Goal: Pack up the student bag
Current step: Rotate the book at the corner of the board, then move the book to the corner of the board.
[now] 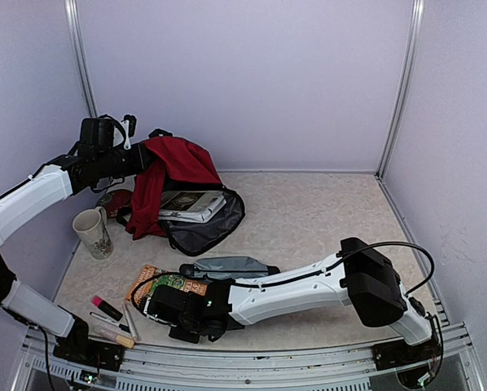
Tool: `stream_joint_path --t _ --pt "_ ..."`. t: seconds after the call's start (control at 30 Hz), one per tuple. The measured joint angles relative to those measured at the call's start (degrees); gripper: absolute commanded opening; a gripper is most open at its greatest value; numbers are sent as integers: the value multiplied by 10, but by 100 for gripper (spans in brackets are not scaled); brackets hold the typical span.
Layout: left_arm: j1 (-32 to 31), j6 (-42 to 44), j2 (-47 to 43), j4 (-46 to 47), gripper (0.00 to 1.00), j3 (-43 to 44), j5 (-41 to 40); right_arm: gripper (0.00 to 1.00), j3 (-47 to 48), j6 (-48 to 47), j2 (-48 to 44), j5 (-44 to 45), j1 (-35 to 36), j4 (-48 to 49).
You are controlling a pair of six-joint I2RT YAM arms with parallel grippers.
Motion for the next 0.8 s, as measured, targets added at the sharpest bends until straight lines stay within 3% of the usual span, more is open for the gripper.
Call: stream_joint_path --t 0.37,0.67,0.8 --pt "0 0 0 0 0 0 2 0 -85 19 -57 -8 -24 8" --pt "0 0 1 2 0 -1 4 0 -281 51 -203 -59 -20 7" --pt "0 0 4 4 0 -1 7 34 -367 85 -274 -72 -9 -8"
